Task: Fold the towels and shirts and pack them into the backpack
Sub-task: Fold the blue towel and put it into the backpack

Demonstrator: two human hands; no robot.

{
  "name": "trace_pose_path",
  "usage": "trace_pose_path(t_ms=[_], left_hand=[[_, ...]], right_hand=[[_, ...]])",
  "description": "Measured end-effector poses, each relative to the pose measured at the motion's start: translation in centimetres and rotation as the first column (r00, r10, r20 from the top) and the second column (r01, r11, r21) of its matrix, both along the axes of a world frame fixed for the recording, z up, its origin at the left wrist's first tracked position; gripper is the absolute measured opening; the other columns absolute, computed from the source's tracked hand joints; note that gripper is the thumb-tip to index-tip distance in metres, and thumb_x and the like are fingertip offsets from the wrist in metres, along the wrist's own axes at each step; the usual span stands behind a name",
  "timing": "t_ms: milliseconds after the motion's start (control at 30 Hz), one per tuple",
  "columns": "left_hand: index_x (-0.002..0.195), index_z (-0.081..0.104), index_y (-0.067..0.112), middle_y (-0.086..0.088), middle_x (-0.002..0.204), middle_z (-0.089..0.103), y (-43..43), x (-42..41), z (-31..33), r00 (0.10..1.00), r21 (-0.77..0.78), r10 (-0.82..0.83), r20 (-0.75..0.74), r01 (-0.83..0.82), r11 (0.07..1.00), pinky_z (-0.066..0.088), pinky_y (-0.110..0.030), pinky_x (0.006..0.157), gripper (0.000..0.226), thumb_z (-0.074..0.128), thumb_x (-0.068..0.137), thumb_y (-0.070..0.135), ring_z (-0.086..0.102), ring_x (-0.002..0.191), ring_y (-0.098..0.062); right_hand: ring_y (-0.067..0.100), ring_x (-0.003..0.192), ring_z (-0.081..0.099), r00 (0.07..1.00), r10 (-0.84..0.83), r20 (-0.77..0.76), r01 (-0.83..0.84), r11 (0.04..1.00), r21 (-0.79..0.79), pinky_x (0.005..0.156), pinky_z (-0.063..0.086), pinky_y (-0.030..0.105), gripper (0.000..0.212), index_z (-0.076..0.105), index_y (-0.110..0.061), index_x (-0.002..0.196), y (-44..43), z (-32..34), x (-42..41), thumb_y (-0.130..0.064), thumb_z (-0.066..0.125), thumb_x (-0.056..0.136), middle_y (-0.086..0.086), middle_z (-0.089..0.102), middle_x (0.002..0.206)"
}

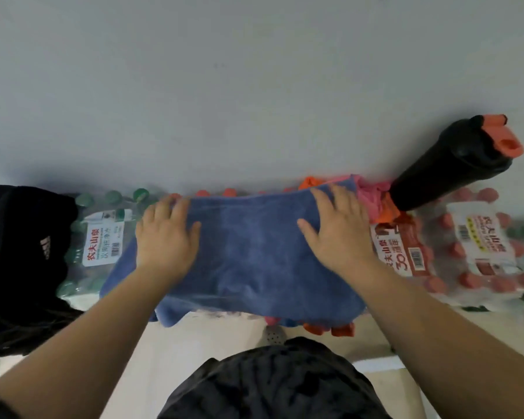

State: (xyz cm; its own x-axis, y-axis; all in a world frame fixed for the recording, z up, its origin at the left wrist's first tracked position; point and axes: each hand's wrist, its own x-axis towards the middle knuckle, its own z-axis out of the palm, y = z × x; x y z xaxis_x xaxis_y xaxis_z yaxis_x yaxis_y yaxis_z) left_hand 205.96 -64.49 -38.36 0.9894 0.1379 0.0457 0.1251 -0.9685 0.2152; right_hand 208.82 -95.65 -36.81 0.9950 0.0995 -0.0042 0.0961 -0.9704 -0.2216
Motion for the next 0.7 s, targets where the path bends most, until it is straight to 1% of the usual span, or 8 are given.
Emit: trace_pose_path(t_ms=[67, 100, 167, 233, 267, 367, 567, 700], left_hand=[[0.149, 0.042, 0.021, -0.013, 0.156, 0.038, -2.0, -2.1, -1.8, 0.991, 0.033, -0.044, -0.127, 0.048, 0.998, 0.028, -0.065, 0.113, 0.064, 0.044, 0.094, 0.053, 0.034, 0.142, -0.041], [0.154, 0.034, 0.026, -0.011, 0.162, 0.028, -2.7, -2.8, -2.5, 0.979, 0.047, -0.038, -0.200, 0.049, 0.998, 0.019, -0.064, 0.117, 0.071, 0.036, 0.093, 0.063, 0.023, 0.148, -0.038], [0.159, 0.014, 0.033, -0.007, 0.168, 0.007, -3.1, -3.3, -3.7, 0.958, 0.080, -0.009, -0.287, 0.033, 0.996, 0.006, -0.063, 0.119, 0.084, 0.017, 0.087, 0.076, 0.004, 0.154, -0.035], [0.159, -0.003, 0.037, -0.005, 0.168, -0.008, -2.7, -2.7, -4.2, 0.950, 0.115, -0.009, -0.313, 0.047, 0.992, 0.002, -0.062, 0.120, 0.090, 0.005, 0.082, 0.082, -0.007, 0.154, -0.033], [0.158, -0.008, 0.038, -0.004, 0.167, -0.012, -2.5, -2.2, -4.3, 0.948, 0.125, -0.017, -0.318, 0.060, 0.990, 0.001, -0.062, 0.120, 0.090, 0.002, 0.080, 0.084, -0.009, 0.154, -0.032], [0.156, -0.015, 0.041, -0.002, 0.166, -0.019, -2.3, -0.3, -4.2, 0.942, 0.135, -0.048, -0.332, 0.097, 0.986, -0.001, -0.061, 0.120, 0.091, 0.001, 0.079, 0.087, -0.012, 0.154, -0.028], [0.155, -0.015, 0.042, -0.001, 0.165, -0.025, -1.9, 2.6, -3.9, 0.925, 0.148, -0.121, -0.360, 0.185, 0.972, -0.005, -0.060, 0.121, 0.093, 0.002, 0.078, 0.090, -0.018, 0.153, -0.026], [0.157, -0.008, 0.040, 0.001, 0.166, -0.019, -1.3, 1.3, -3.0, 0.924, 0.142, -0.154, -0.349, 0.215, 0.966, -0.004, -0.058, 0.122, 0.091, 0.002, 0.080, 0.086, -0.015, 0.154, -0.024]], right_hand=[[0.035, 0.154, 0.001, 0.983, 0.121, -0.141, -0.129, 0.990, -0.050, 0.124, 0.004, 0.054, 0.078, 0.017, -0.028, 0.159, 0.5, -2.1, -2.1, -0.067, 0.034, 0.095, 0.013, 0.006, 0.167], [0.034, 0.154, -0.010, 0.972, 0.146, -0.181, -0.162, 0.984, -0.072, 0.123, -0.003, 0.056, 0.081, 0.007, -0.029, 0.160, 0.5, -3.0, -2.5, -0.072, 0.026, 0.094, 0.011, -0.006, 0.168], [0.035, 0.151, -0.021, 0.970, 0.140, -0.200, -0.164, 0.981, -0.108, 0.122, -0.009, 0.058, 0.085, -0.004, -0.031, 0.160, 0.0, -4.1, -2.3, -0.077, 0.017, 0.092, 0.009, -0.019, 0.167], [0.039, 0.151, -0.020, 0.975, 0.103, -0.198, -0.131, 0.983, -0.132, 0.121, -0.010, 0.059, 0.088, -0.008, -0.032, 0.159, -0.5, -4.5, -1.6, -0.081, 0.014, 0.089, 0.010, -0.021, 0.166], [0.040, 0.151, -0.018, 0.977, 0.080, -0.196, -0.110, 0.983, -0.145, 0.120, -0.010, 0.060, 0.090, -0.008, -0.032, 0.159, -0.7, -4.6, -1.3, -0.082, 0.012, 0.088, 0.012, -0.021, 0.166], [0.041, 0.152, -0.015, 0.981, 0.026, -0.194, -0.061, 0.983, -0.173, 0.120, -0.008, 0.062, 0.093, -0.010, -0.031, 0.159, -1.1, -4.8, -0.8, -0.085, 0.008, 0.085, 0.018, -0.015, 0.166], [0.041, 0.151, -0.019, 0.978, 0.007, -0.207, -0.040, 0.986, -0.159, 0.117, -0.014, 0.064, 0.095, -0.011, -0.032, 0.158, -1.2, -4.7, -0.2, -0.088, 0.006, 0.083, 0.021, -0.015, 0.165], [0.041, 0.151, -0.019, 0.977, 0.026, -0.210, -0.059, 0.986, -0.153, 0.117, -0.013, 0.065, 0.094, -0.010, -0.033, 0.158, -1.5, -4.7, -0.2, -0.087, 0.004, 0.083, 0.021, -0.014, 0.165]])
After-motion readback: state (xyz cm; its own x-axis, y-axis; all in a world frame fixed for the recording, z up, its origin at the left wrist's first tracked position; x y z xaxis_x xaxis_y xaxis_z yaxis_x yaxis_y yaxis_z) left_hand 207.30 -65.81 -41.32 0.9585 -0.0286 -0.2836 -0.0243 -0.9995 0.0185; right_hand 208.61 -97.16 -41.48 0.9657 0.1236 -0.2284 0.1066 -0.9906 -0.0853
